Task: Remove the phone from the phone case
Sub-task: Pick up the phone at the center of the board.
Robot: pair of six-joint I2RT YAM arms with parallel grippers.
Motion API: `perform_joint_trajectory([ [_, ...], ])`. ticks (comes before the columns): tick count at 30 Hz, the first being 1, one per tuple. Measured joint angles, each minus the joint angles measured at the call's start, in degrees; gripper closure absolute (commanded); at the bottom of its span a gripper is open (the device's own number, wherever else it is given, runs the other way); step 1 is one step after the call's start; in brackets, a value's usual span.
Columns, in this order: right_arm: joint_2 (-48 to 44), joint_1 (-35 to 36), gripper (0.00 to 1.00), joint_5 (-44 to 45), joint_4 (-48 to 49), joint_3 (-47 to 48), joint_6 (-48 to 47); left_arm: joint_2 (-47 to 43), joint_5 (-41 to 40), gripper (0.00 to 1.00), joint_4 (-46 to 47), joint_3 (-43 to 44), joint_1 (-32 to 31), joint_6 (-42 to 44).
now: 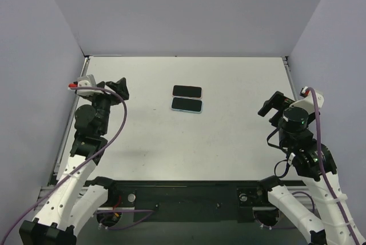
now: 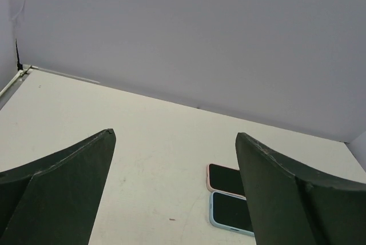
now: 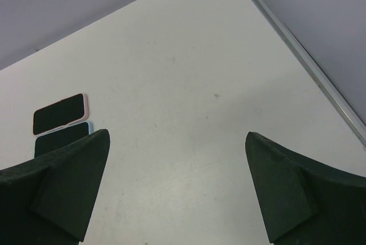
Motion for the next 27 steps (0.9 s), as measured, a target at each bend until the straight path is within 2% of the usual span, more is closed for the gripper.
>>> perform_joint_trajectory([
  [2,-0.1,0.0,0.0,0.0,0.0,-0.4,0.3,1.8,0.0,0.03,-0.4,0.6,0.0,-0.4],
  [7,0.2,0.0,0.0,-0.4,-0.3,-0.4,1.3,14.1,2.8,0.03,-5.2,7.9,0.8,-3.1],
  [9,0.5,0.0,0.0,-1.2,-0.4,-0.4,1.6,20.0,6.2,0.03,-8.1,11.4,2.0,-4.7],
  [12,1.3,0.0,0.0,-2.8,-0.4,-0.6,1.9,28.0,13.3,0.11,-11.7,15.5,4.0,-7.5],
  [15,2.0,0.0,0.0,-4.3,-0.5,-1.0,2.3,36.3,22.2,0.14,-13.9,19.1,5.4,-10.6],
  [18,2.2,0.0,0.0,-5.9,-0.5,-1.5,2.5,44.7,31.7,0.14,-13.3,20.5,6.0,-14.8],
  [20,2.1,0.0,0.0,-7.0,-0.2,-2.1,2.6,49.3,37.0,0.23,-12.1,20.5,5.7,-18.0],
  [22,1.9,0.0,0.0,-8.0,0.4,-3.0,2.6,53.5,41.0,0.28,-10.1,20.5,5.0,-20.9],
  [27,2.1,0.0,0.0,-10.0,1.0,-4.0,3.3,62.9,47.9,0.31,-4.3,20.4,2.8,-28.3],
])
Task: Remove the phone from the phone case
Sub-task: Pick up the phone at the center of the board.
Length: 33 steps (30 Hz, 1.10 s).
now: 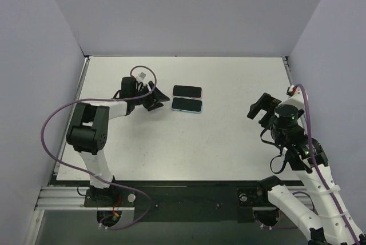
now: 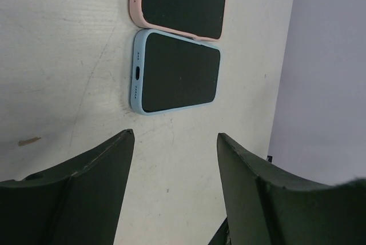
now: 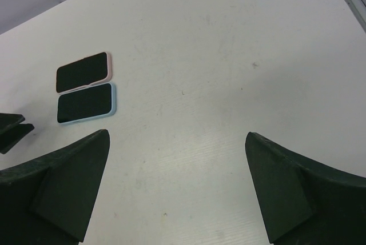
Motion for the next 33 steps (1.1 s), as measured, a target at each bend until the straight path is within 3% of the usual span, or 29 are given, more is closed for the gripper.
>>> perform_joint_trajectory([
  [5,0.3,0.0,0.0,-1.9,1.4,-0.4,1.2,5.8,3.0,0.27,6.3,-0.2,-1.0,-4.4],
  [18,5.8,1.7,0.0,-5.6,5.2,-2.1,5.8,12.5,5.1,0.25,8.9,3.1,-4.7,-7.0],
  [29,5.0,3.4,0.0,-5.7,5.8,-2.5,6.8,10.6,2.8,0.25,9.7,0.9,-15.9,-6.6],
  [33,2.9,3.4,0.0,-4.2,5.2,-2.5,6.7,7.5,-0.7,0.25,6.2,-0.4,-20.3,-2.7],
])
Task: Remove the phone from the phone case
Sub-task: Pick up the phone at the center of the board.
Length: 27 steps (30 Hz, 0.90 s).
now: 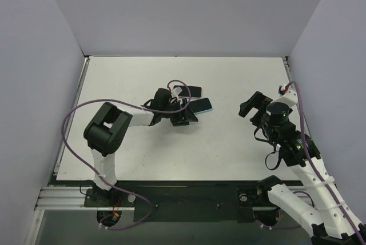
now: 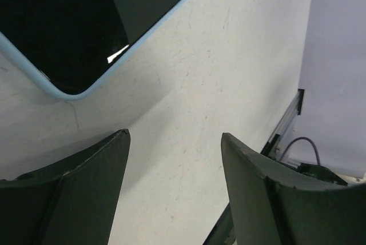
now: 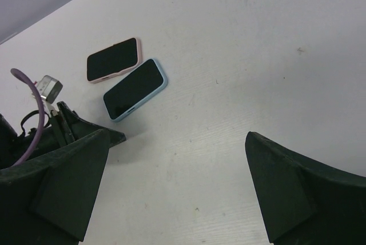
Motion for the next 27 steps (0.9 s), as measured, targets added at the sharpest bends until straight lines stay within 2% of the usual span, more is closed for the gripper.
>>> perform_joint_trajectory([
  [3,-0.4,0.0,0.0,1.3,-1.0,0.0,-0.1,-2.4,-4.4,0.25,-6.5,1.7,0.2,5.3],
  [7,-0.5,0.0,0.0,2.0,-1.9,0.0,-0.1,-3.0,-11.3,0.23,-16.5,9.9,1.4,13.9],
  [11,-0.2,0.0,0.0,1.9,-2.4,0.0,-0.2,-0.4,-15.8,0.23,-28.0,24.7,1.8,24.8],
  [15,-1.5,0.0,0.0,1.9,-3.1,0.0,-0.6,7.9,-18.5,0.22,-36.7,43.5,1.6,34.7],
  [19,-4.4,0.0,0.0,2.0,-3.4,0.2,-1.6,17.3,-19.1,0.23,-44.9,56.3,1.5,40.2],
  [23,-6.9,0.0,0.0,2.6,-4.3,1.2,-2.8,23.9,-19.2,0.23,-51.0,59.7,1.4,42.6],
  [27,-7.8,-0.1,0.0,3.5,-4.5,2.0,-3.3,23.9,-18.7,0.23,-51.6,59.3,0.9,43.1],
])
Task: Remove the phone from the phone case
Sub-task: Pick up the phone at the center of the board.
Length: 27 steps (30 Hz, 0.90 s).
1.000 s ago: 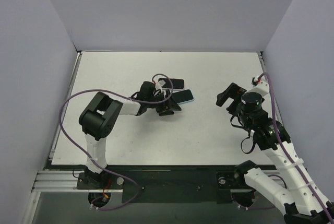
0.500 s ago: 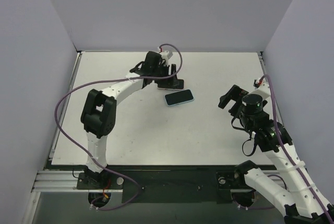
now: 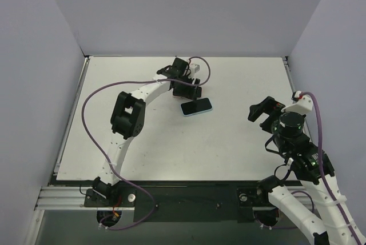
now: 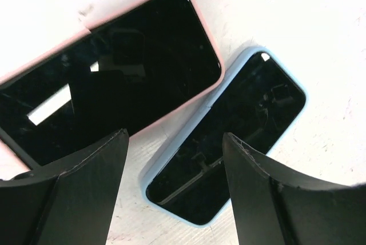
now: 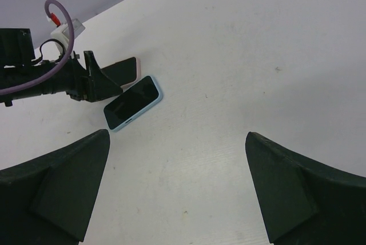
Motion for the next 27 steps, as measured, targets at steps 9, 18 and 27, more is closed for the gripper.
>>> perform_joint_trajectory([
  [9,1.0,0.0,0.0,0.6,-0.3,0.0,-0.8,-3.2,0.0,0.21,3.6,-7.8,-0.8,-0.2],
  [18,2.3,0.0,0.0,0.5,-0.3,0.0,-0.7,-5.9,1.9,0.18,6.6,-13.8,-1.4,-2.1],
  [27,1.8,0.0,0.0,0.5,-0.3,0.1,-0.8,-5.9,2.3,0.12,5.9,-13.4,-3.1,-2.0],
])
